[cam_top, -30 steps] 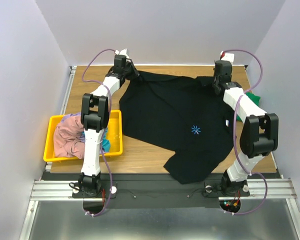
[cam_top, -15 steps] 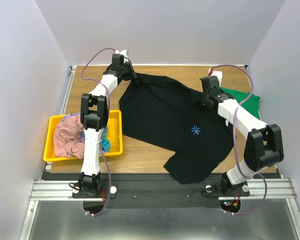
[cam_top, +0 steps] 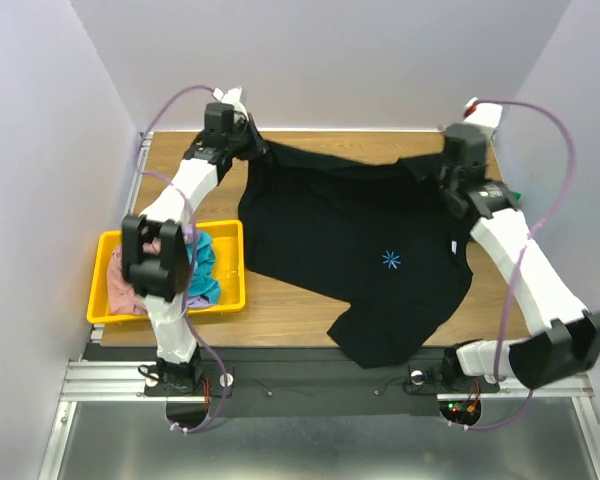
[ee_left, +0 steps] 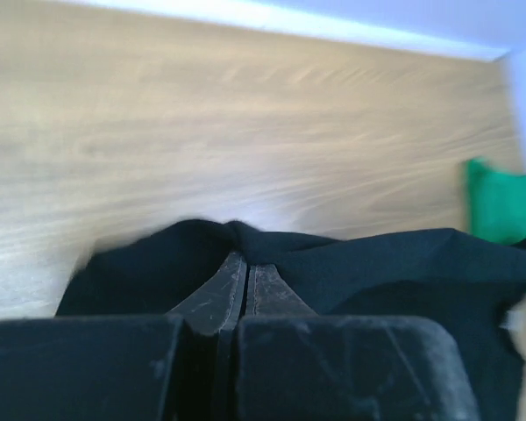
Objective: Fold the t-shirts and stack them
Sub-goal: Flatten the tshirt out
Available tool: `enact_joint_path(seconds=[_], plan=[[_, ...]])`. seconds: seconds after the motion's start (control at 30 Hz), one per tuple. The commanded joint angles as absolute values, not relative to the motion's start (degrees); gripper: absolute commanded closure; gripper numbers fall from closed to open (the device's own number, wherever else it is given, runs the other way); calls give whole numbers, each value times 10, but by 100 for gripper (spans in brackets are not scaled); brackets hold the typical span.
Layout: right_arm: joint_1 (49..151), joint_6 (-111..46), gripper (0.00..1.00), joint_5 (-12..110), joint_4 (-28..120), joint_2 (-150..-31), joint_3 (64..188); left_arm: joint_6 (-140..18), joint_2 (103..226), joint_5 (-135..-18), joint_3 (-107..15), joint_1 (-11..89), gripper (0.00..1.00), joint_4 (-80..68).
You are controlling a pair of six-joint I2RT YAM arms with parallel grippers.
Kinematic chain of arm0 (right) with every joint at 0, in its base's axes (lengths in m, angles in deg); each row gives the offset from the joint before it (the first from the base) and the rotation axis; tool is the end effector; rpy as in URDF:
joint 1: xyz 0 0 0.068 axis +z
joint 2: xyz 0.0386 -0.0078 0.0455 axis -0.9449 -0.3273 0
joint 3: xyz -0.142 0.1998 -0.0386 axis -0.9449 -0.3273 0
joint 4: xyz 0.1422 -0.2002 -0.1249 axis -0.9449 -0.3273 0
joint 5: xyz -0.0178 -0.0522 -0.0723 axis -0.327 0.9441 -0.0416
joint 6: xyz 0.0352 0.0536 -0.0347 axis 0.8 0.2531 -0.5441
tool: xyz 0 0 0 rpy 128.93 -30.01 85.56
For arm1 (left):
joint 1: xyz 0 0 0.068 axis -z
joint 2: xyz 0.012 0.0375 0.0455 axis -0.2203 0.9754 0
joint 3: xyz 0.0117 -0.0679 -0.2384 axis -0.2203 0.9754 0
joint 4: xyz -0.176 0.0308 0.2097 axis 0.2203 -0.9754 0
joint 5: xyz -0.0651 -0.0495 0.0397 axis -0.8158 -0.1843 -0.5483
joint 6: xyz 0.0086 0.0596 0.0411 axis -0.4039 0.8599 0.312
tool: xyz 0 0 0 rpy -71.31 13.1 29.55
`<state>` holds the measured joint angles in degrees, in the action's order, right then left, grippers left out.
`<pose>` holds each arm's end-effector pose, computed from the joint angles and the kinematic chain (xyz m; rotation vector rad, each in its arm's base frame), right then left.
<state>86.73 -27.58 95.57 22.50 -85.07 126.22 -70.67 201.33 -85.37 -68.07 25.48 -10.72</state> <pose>0.3296 0.0543 0.3563 0.3583 1.8747 -0.3428 0.4827 -0.1277 0.2639 0.0537 1.9770 -0.6870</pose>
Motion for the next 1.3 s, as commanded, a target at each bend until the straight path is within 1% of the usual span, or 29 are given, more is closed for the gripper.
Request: enact_joint_path(seconds=[0.0,0.13,0.2,0.23,0.3,0.33,0.43,0.5,0.6,0.7,0.8,0.9,1.0,1.1,1.2,1.27], plan=[[866,-320,100,977,248,-780,1343,-713,1843,-794,-646,277,100,-48],[866,-356,100,942,247,-738,1423,-699,1712,-741,-620,309,100,-72],[866,-361,99,926,248,-723,1452,-696,1668,-710,-610,336,100,-74],[866,-364,99,898,247,-710,1465,-692,1624,-704,-602,344,100,-75],[866,-371,100,853,247,-698,1500,-685,1582,-685,-591,374,100,-76],[866,-375,99,840,247,-687,1510,-683,1543,-685,-588,384,100,-76],[866,-383,100,815,246,-680,1554,-680,1482,-685,-578,406,100,-75],[865,-385,100,807,246,-680,1579,-679,1463,-693,-581,413,100,-77],[866,-386,100,794,247,-686,1636,-675,1436,-737,-592,420,100,-80],[866,-388,100,768,247,-701,1705,-680,1406,-821,-605,421,100,-93],[866,-388,100,742,247,-727,1786,-689,1374,-850,-604,422,100,-93],[866,-388,100,710,247,-746,1853,-697,1349,-852,-595,421,100,-91],[866,-374,100,682,248,-761,1880,-705,1325,-867,-580,423,100,-89],[866,-371,99,668,249,-766,1873,-715,1319,-877,-564,422,100,-84],[867,-381,100,687,254,-782,1855,-724,1322,-869,-539,422,100,-66],[865,-389,100,723,257,-802,1836,-735,1326,-852,-500,422,100,-53]])
